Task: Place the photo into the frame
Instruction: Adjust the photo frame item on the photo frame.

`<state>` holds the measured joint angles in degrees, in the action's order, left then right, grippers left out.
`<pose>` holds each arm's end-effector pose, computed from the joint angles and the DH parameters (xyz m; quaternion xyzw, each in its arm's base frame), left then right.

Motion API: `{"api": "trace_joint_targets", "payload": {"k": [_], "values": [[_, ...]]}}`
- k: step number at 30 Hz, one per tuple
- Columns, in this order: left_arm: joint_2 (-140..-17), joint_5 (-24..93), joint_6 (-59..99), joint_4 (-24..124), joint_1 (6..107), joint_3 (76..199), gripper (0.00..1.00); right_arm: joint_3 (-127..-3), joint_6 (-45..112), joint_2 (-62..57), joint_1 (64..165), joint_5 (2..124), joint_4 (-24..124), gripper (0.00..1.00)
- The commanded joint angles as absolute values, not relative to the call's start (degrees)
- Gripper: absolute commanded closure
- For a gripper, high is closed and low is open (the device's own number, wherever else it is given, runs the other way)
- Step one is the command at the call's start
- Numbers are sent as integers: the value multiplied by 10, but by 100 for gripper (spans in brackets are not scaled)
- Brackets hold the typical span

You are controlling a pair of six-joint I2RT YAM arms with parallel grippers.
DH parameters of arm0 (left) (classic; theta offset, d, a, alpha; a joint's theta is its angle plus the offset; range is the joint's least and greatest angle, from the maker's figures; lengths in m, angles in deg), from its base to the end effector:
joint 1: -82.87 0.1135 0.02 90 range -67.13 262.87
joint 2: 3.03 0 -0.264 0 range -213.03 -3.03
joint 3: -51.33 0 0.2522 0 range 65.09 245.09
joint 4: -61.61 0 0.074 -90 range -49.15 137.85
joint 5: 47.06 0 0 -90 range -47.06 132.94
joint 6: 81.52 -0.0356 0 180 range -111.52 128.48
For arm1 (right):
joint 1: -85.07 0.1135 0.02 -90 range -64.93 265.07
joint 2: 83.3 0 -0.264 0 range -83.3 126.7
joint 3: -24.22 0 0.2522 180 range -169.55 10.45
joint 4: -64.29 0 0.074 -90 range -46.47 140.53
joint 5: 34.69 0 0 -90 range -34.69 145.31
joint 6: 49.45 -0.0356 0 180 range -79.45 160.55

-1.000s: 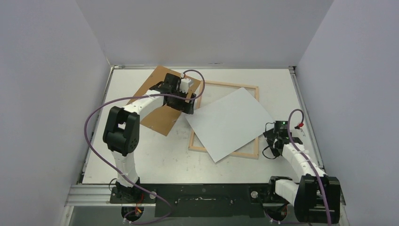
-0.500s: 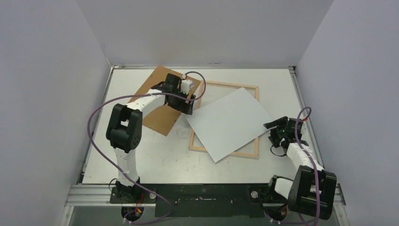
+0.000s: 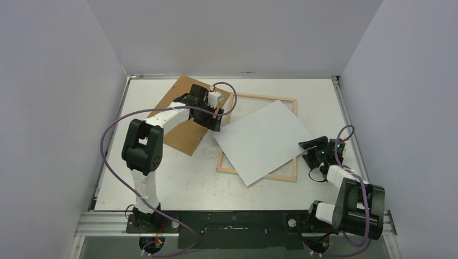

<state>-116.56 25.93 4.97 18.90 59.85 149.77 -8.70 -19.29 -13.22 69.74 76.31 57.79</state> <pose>0.3884 -0.1764 0.1985 0.2580 0.9155 -0.1865 0.2462 0.2046 -0.0429 0.1353 0.4945 0.7601 0.3016 0.2946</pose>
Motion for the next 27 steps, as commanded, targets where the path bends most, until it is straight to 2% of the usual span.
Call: {"api": "trace_joint_targets", "payload": {"k": [1, 6, 10, 19, 22, 27], "values": [[-1163, 242, 44, 180, 603, 1528, 29, -59, -208, -109, 700, 759, 638, 42], [-1150, 240, 42, 171, 604, 1528, 30, -46, -221, -117, 700, 753, 677, 58], [-1142, 240, 38, 165, 603, 1526, 30, -41, -224, -139, 700, 753, 686, 66], [-1135, 242, 35, 150, 606, 1526, 31, -61, -226, -192, 700, 744, 677, 91], [-1131, 240, 36, 140, 610, 1531, 31, -83, -214, -205, 700, 739, 651, 95], [-1117, 235, 37, 125, 621, 1533, 27, -132, -181, -217, 709, 735, 610, 95]]}}
